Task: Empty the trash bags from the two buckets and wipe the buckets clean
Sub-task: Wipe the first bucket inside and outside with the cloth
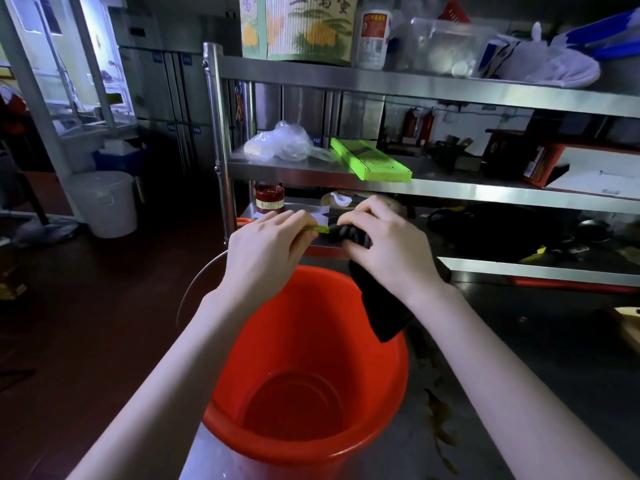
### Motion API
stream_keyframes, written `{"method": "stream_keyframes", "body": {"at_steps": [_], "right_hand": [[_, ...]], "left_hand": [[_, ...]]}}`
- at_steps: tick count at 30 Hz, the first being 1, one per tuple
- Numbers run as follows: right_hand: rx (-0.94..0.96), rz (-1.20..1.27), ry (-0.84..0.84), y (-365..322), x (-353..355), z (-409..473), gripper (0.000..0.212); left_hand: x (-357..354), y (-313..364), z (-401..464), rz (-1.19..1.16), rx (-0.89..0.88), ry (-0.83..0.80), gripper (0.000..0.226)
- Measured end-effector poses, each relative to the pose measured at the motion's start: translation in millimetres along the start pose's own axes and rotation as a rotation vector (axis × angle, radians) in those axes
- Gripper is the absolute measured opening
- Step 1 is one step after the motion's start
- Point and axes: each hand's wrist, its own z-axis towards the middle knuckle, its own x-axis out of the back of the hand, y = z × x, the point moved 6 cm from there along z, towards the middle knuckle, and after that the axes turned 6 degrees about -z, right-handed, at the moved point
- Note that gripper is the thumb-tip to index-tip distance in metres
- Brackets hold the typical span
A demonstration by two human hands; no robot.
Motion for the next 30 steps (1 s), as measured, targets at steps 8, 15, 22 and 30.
{"method": "stream_keyframes", "body": {"at_steps": [8,15,22,30], "right_hand": [[-0.574,0.285,-0.004,111.3,-58.9,-101.1,0.017],[-0.744,0.354,-0.333,134.3,-88.5,-127.6,0.026],[-0.569,0.16,-0.078,97.6,-43.0,-71.7,0.019],[-0.037,-0.091,0.139,-20.6,-3.6,2.8,0.026]], "left_hand": [[3.6,0.1,-1.9,-0.023,0.027,0.04,0.016],[4.4,7.0,-4.2,-0.002,0.023,0.073,0.017],[6.4,2.2,-4.0,0.022,0.032,0.097,0.02],[2.7,1.0,-0.3,0.047,0.033,0.093,0.021]]}}
